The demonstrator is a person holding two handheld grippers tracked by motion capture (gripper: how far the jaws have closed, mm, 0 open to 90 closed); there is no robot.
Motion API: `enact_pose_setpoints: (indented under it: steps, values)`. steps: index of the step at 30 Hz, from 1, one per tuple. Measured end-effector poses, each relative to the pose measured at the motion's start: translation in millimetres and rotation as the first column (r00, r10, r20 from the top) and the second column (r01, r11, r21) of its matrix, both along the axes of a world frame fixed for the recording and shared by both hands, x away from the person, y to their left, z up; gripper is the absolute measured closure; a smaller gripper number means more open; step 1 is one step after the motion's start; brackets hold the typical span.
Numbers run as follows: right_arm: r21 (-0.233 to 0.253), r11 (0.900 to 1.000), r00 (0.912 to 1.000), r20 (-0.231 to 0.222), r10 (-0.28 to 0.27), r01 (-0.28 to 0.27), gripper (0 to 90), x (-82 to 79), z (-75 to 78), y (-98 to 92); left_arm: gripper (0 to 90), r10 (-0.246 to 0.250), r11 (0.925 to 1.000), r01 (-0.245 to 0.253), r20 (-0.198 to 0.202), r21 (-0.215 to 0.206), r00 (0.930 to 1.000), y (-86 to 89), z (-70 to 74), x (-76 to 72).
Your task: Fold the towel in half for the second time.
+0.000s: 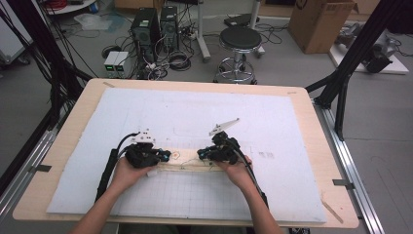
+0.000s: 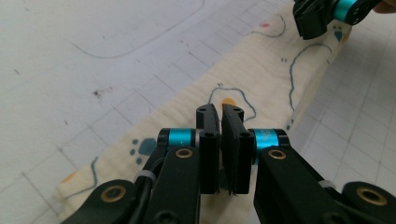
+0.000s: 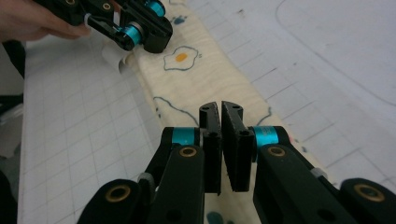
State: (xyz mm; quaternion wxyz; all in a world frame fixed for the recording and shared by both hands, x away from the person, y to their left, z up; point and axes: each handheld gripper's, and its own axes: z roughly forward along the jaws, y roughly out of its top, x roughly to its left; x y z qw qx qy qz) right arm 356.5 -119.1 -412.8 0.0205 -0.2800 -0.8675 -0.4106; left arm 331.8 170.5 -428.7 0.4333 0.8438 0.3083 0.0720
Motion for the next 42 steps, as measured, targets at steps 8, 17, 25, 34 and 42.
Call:
enact_pose_setpoints:
  steps: [8,17,25,34,42]
  values:
    - [-0.056,0.998,0.9991,-0.026,0.033,-0.034,86.7,-7.8,-13.3,10.3,84.9,-0.019,0.9993,0.019,-0.016,0.032,0.9997,0.4,-9.4,-11.5]
    - [-0.052,0.998,0.9996,0.008,0.026,-0.025,86.7,-13.3,-13.3,9.7,80.7,-0.018,0.9997,0.018,0.014,-0.017,0.9997,-3.8,0.2,-13.8]
    - [-0.067,0.997,0.9985,0.038,0.041,-0.038,86.5,-10.0,-11.4,23.5,82.9,-0.022,0.9997,0.022,0.017,-0.002,0.9996,-17.9,4.5,-3.3]
    - [-0.154,0.985,0.9924,0.083,0.091,-0.077,81.3,-11.9,-13.2,14.5,82.4,0.003,0.9992,-0.003,-0.015,0.041,0.9999,-1.9,-3.3,1.8]
    - [-0.160,0.985,0.9919,0.097,0.082,-0.066,79.9,-14.2,-13.0,-10.3,81.7,0.032,0.9986,-0.032,-0.015,0.043,0.9994,25.7,-6.0,-3.2]
